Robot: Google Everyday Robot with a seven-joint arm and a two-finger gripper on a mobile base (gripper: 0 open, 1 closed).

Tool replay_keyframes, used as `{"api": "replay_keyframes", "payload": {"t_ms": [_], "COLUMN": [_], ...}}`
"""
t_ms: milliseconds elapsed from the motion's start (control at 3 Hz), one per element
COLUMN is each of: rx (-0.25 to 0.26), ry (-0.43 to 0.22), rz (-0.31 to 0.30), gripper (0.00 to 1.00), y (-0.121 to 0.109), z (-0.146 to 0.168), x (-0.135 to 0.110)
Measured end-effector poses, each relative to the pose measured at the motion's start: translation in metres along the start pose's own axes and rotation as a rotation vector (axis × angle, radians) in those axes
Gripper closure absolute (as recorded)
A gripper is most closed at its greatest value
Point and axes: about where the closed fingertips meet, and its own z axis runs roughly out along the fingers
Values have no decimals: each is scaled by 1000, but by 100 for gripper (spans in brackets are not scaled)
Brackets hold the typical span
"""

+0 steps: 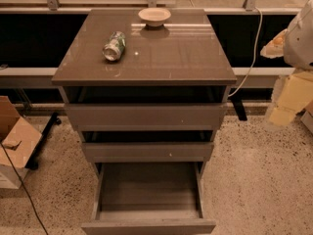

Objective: Close bottom drawer

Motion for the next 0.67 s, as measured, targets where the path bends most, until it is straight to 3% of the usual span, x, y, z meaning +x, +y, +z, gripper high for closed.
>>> {"api": "replay_keyframes", "payload": {"t_ms": [667], "rx": [-16], "ry": [-65], "rz": [-53], "gripper": [61], "y": [8], "z": [35], "x": [0]}}
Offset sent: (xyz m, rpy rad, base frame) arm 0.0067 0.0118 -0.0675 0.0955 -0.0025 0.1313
